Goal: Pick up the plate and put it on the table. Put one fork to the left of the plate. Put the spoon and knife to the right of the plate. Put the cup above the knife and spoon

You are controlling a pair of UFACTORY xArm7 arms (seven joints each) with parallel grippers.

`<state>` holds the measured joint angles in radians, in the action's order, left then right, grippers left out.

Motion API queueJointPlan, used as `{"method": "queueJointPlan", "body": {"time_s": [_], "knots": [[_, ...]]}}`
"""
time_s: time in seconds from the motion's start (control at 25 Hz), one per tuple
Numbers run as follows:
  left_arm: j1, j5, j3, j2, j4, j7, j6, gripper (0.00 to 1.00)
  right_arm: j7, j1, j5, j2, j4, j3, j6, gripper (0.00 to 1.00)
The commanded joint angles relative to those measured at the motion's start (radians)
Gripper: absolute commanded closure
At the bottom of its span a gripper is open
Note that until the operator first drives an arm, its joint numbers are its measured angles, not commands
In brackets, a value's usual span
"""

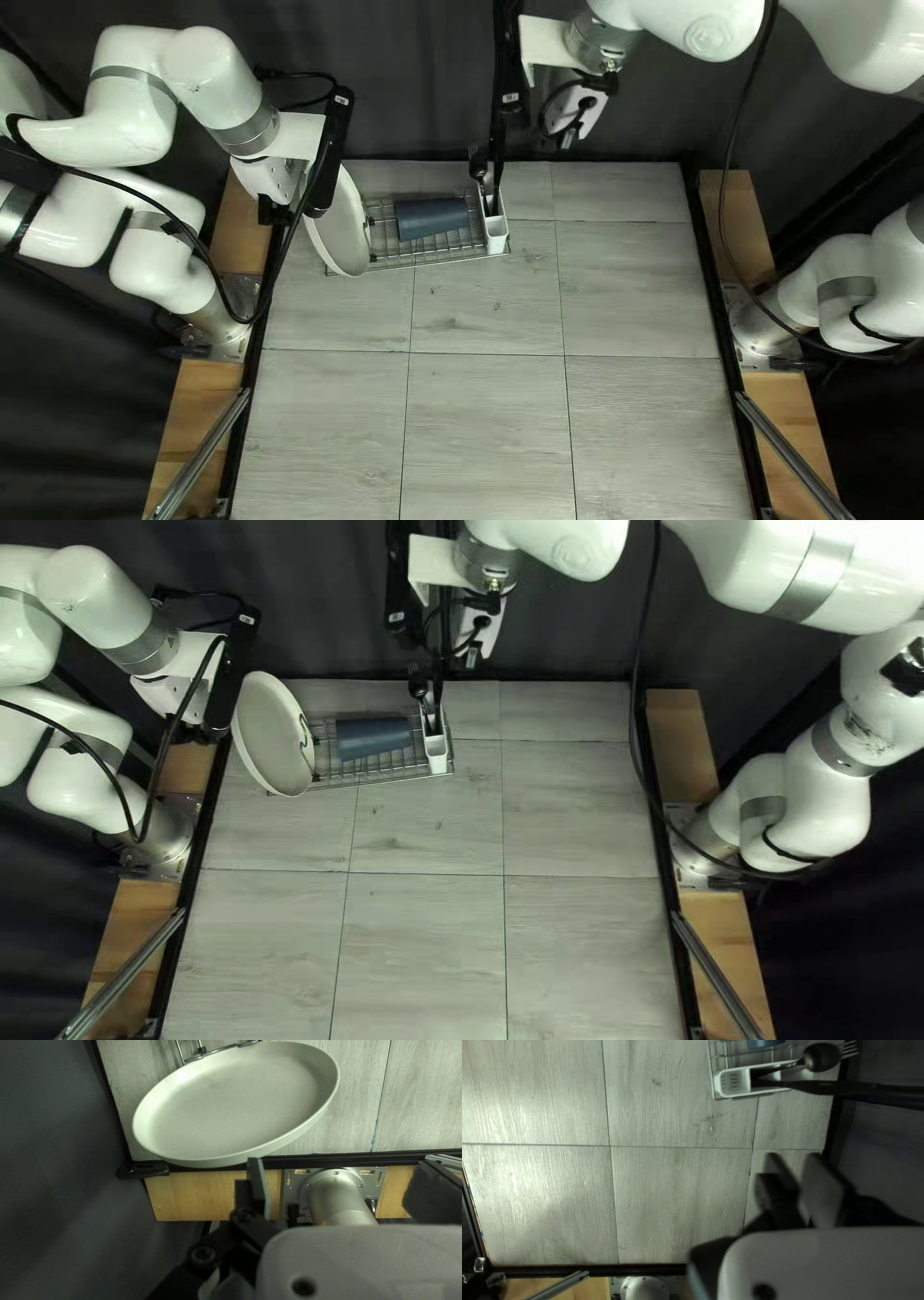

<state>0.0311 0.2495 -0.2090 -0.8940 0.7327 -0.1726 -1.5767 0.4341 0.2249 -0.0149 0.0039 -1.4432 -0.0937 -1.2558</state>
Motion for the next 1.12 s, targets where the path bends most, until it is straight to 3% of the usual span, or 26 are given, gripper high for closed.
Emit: {"method": "queueJointPlan", "body": {"time_s": [0.04, 0.36, 0.84, 0.88, 0.92, 0.96, 1.12], "knots": [[0.000, 0.000, 0.000, 0.000, 0.000, 0.000, 0.000, 0.00, 0.134, 0.063, 0.046, 0.095, 0.028, -0.042, 0.111, 0.00], [0.000, 0.000, 0.000, 0.000, 0.000, 0.000, 0.000, 0.00, 0.277, 0.113, 0.082, 0.242, -0.060, -0.052, 0.159, 0.00], [0.000, 0.000, 0.000, 0.000, 0.000, 0.000, 0.000, 0.00, 0.373, 0.160, 0.110, 0.397, -0.198, -0.051, 0.124, 0.00], [0.000, 0.000, 0.000, 0.000, 0.000, 0.000, 0.000, 0.00, 0.376, 0.161, 0.112, 0.402, -0.202, -0.050, 0.120, 0.52], [0.000, 0.000, 0.000, 0.000, 0.000, 0.000, 0.000, 0.00, 0.383, 0.162, 0.116, 0.406, -0.205, -0.048, 0.112, 0.92], [0.000, 0.000, 0.000, 0.000, 0.000, 0.000, 0.000, 0.00, 0.381, 0.161, 0.115, 0.408, -0.207, -0.047, 0.103, 1.00], [0.000, 0.000, 0.000, 0.000, 0.000, 0.000, 0.000, 0.00, 0.377, 0.157, 0.111, 0.400, -0.201, -0.046, 0.074, 1.00]]}}
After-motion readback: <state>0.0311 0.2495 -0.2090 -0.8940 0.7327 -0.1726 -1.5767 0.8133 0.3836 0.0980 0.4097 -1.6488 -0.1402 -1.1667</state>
